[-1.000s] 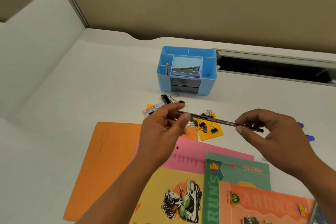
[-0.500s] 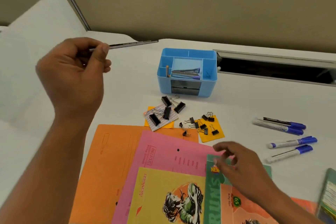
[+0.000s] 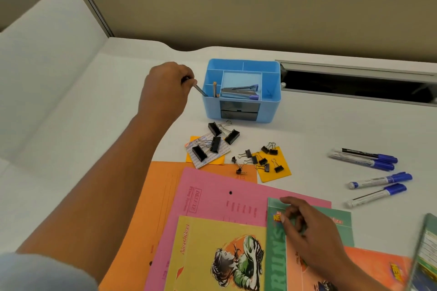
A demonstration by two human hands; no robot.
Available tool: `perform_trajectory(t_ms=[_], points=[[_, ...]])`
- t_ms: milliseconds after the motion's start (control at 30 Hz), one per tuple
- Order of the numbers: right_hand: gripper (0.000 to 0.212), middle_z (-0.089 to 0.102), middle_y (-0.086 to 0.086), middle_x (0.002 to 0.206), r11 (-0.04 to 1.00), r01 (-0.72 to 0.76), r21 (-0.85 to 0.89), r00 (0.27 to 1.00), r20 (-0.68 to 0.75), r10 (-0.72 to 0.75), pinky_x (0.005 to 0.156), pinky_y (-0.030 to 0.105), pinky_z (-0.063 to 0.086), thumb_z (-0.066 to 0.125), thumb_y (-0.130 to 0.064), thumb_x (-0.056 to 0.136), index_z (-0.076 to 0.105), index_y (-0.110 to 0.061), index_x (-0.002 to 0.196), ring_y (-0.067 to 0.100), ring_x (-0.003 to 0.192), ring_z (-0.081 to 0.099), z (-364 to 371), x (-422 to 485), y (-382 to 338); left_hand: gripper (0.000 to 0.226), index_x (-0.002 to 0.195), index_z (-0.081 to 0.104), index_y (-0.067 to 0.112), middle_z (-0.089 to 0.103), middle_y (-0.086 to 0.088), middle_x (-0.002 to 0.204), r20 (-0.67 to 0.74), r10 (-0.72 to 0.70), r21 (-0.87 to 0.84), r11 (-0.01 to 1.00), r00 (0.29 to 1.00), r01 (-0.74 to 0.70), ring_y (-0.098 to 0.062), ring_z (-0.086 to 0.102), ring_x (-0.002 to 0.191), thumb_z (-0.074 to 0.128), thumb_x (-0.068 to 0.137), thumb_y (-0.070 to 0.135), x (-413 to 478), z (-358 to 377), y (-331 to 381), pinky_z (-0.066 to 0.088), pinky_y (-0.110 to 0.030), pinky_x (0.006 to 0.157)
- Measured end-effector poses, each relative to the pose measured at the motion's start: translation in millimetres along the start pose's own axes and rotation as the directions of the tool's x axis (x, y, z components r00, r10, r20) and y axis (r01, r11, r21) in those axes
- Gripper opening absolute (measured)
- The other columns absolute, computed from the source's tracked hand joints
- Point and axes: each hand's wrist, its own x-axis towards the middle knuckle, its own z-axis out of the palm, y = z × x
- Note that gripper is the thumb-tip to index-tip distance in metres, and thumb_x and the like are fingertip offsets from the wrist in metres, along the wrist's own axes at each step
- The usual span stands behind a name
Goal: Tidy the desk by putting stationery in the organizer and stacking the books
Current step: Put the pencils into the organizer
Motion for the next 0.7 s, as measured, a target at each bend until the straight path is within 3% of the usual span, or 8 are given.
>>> perform_trajectory(t_ms=[67, 200, 400, 567, 700], points=[[0.048, 0.060, -0.023, 0.095, 1.000, -0.001, -0.019, 1.000, 0.003, 0.001, 0.054, 0.013, 0.043, 0.072, -0.018, 0.083, 0.050, -0.048, 0.114, 0.008, 0.068, 0.057, 1, 0, 2, 0.023, 0.108, 0.072, 0.010, 0.070, -0.011, 0.098, 0.066, 0.000, 0.042, 0.999, 0.998, -0.002, -0.018, 0.056, 0.080, 0.059, 0.095, 0.023, 4, 9, 2, 0.040, -0.026, 0.074], [0.045, 0.059, -0.026, 0.095, 0.999, 0.013, -0.046, 1.000, 0.012, -0.013, 0.053, 0.009, 0.041, 0.072, -0.020, 0.083, 0.052, -0.045, 0.115, 0.007, 0.068, 0.056, 3, 0, 5, 0.030, 0.122, 0.065, 0.013, 0.071, -0.008, 0.104, 0.125, -0.068, 0.004, 0.998, 0.990, 0.068, -0.022, 0.063, 0.092, 0.064, 0.092, 0.021, 6, 21, 6, 0.050, -0.033, 0.086], [0.036, 0.057, -0.029, 0.078, 0.997, 0.013, -0.081, 1.000, 0.001, -0.013, 0.052, 0.009, 0.040, 0.072, -0.025, 0.083, 0.059, -0.037, 0.114, 0.002, 0.072, 0.056, 4, -1, 9, 0.030, 0.112, 0.058, 0.020, 0.067, 0.003, 0.088, 0.131, -0.224, -0.093, 0.967, 0.966, 0.237, -0.016, 0.062, 0.079, 0.072, 0.086, 0.022, -18, 32, -2, 0.050, -0.030, 0.072], [0.028, 0.057, -0.030, 0.081, 0.993, 0.042, -0.114, 0.999, -0.017, -0.044, 0.057, 0.008, 0.041, 0.067, -0.032, 0.085, 0.061, -0.036, 0.111, 0.001, 0.075, 0.056, 4, -2, 8, 0.041, 0.118, 0.050, 0.027, 0.059, 0.011, 0.100, 0.231, -0.199, -0.136, 0.963, 0.952, 0.234, -0.011, 0.058, 0.087, 0.067, 0.085, 0.044, -96, 50, 11, 0.050, -0.033, 0.073], [0.022, 0.055, -0.028, 0.083, 0.988, 0.064, -0.139, 0.998, -0.019, -0.068, 0.059, 0.005, 0.037, 0.064, -0.033, 0.087, 0.062, -0.035, 0.108, -0.003, 0.075, 0.053, 4, -3, 7, 0.051, 0.126, 0.052, 0.022, 0.058, 0.005, 0.120, 0.360, -0.105, -0.119, 0.980, 0.927, 0.158, -0.015, 0.054, 0.111, 0.061, 0.086, 0.052, -175, 79, 28, 0.046, -0.033, 0.091]])
